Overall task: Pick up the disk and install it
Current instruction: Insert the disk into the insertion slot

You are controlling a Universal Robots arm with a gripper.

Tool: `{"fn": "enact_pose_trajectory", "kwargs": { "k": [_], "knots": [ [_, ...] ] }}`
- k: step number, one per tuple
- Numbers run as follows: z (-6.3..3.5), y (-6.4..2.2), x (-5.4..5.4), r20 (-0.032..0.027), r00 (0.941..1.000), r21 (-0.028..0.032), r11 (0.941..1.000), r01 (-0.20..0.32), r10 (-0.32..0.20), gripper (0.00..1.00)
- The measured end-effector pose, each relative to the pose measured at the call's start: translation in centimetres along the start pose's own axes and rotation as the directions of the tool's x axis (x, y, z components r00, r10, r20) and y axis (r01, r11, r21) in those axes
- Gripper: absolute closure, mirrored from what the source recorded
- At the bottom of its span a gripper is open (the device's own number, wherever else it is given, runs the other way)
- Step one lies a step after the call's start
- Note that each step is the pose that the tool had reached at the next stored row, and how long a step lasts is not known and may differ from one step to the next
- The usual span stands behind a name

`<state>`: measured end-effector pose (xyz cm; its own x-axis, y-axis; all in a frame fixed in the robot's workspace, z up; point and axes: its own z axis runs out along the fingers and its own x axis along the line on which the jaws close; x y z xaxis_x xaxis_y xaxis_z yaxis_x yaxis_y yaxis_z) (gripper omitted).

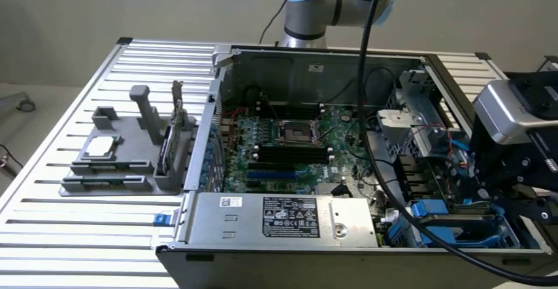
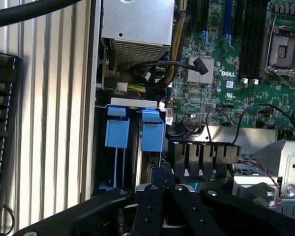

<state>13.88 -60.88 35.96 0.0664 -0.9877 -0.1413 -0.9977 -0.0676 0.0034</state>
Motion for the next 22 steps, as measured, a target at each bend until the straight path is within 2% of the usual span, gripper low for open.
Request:
{"fn": "enact_pose_trajectory", "kwargs": {
  "k": [12, 16, 22],
  "knots": [
    [2.17, -0.02, 0.3, -0.0002, 1.0000, 0.0000, 1.0000, 0.000, 0.000, 0.89],
    [2.88, -0.02, 0.4, -0.0021, 1.0000, -0.0001, 1.0000, 0.000, 0.000, 0.89],
    [3.13, -0.02, 0.4, -0.0029, 1.0000, -0.0002, 1.0000, 0.000, 0.000, 0.89]
  ]
}}
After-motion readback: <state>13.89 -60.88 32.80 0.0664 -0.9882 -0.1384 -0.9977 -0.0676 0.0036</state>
